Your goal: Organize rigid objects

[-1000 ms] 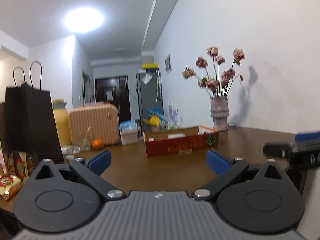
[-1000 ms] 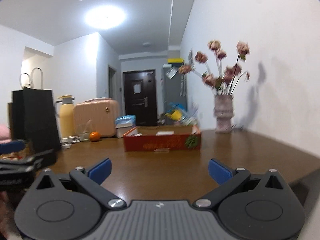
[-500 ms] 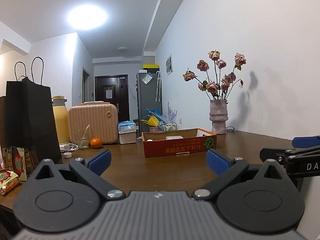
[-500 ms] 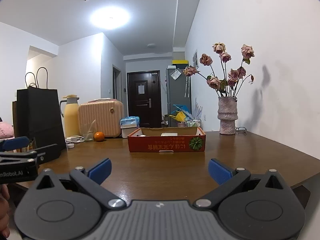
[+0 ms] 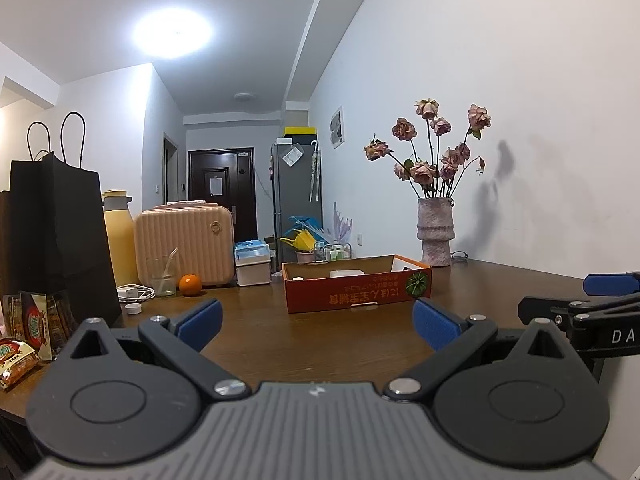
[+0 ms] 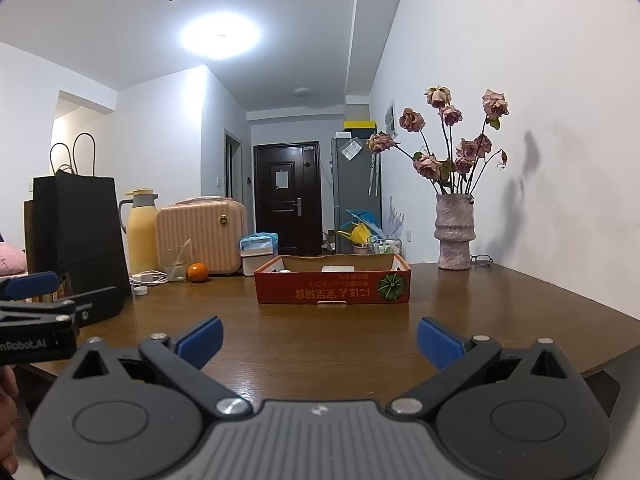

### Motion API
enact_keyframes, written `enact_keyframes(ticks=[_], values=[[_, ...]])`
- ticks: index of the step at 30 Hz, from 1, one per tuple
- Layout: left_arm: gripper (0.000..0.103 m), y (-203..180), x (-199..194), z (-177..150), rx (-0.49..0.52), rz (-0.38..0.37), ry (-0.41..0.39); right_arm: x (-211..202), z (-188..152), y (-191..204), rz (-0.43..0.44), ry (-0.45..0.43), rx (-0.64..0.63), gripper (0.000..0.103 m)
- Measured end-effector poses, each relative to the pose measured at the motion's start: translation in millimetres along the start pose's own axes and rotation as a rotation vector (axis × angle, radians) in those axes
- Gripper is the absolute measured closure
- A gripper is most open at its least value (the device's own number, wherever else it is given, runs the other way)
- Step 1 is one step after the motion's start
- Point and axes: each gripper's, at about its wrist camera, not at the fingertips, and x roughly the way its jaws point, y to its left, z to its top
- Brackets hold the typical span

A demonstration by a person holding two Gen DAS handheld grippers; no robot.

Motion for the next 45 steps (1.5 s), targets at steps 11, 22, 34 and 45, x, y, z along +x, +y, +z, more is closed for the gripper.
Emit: enact_keyframes(ticks=[11, 22, 34, 45], values=[[0.0, -0.9, -1.5, -1.1, 0.001, -0.003, 0.004, 0.9, -0.3, -1.1, -0.003, 0.004, 0.006, 0.0], [0.0, -0.8, -0.7, -1.1, 0.003, -0.007, 0.008, 4.3, 0.2, -4.8, 0.005, 0.019, 0.031, 0.0], [0.0, -1.2, 0.2, -0.7, 0.003, -0.009, 0.014, 3.1, -2.0, -5.0, 0.005, 0.018, 0.032, 0.0], [0.0, -1.1, 1.6, -0.9, 0.0, -0.01, 0.016, 4.1, -0.7, -6.0, -0.001, 0.028, 0.038, 0.0]])
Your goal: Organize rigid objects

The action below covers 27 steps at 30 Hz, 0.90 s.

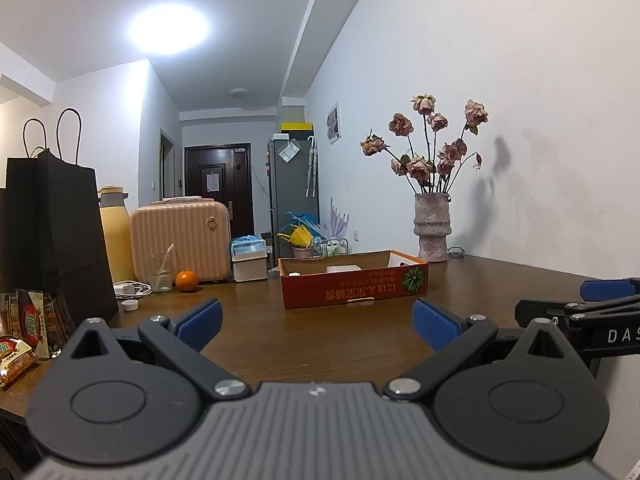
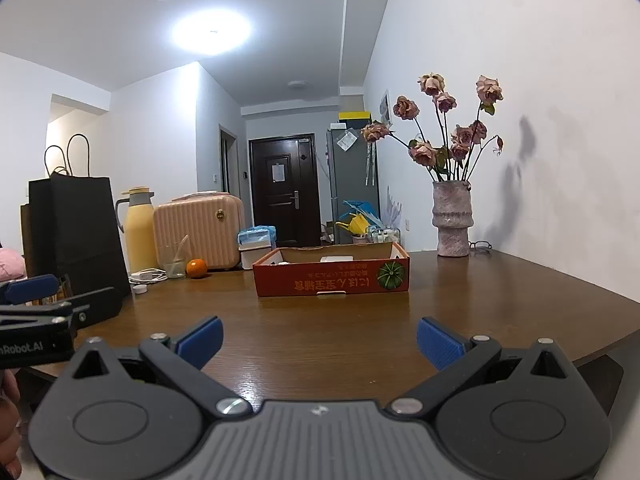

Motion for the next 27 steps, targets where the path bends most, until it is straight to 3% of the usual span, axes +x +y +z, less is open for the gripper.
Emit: enact_keyframes(ticks=[27], values=[[0.0, 0.6, 0.8, -0.9, 0.004, -0.011, 0.003, 1.7, -1.7, 3.0, -0.006, 0.012, -0.022, 0.0]])
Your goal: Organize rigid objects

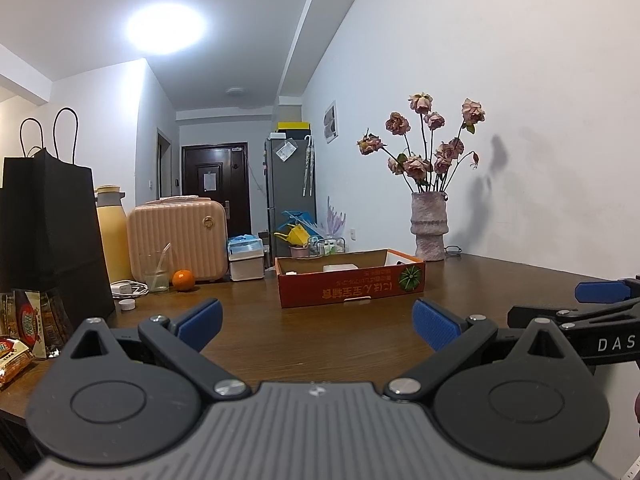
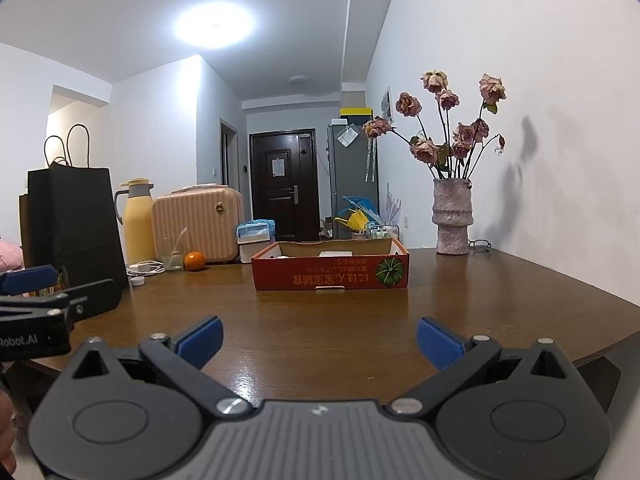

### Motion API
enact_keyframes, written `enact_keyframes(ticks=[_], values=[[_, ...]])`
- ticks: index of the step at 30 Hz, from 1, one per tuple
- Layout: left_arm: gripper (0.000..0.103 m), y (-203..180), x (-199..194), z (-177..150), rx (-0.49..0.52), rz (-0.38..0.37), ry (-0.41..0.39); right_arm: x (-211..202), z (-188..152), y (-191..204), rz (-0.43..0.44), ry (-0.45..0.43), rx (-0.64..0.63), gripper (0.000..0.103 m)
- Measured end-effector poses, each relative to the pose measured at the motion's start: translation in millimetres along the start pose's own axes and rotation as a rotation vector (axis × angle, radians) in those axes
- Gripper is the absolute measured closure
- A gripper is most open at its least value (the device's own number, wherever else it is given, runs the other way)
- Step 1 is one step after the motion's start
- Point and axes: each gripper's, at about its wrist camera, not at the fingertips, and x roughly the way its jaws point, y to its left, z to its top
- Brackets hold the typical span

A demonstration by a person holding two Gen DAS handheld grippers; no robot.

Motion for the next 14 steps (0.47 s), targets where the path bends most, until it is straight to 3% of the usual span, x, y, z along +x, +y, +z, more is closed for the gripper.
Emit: enact_keyframes(ticks=[14], values=[[0.0, -0.7, 0.8, -1.0, -0.006, -0.001, 0.009, 2.1, -4.7, 0.5, -0.001, 0.011, 0.001, 0.0]])
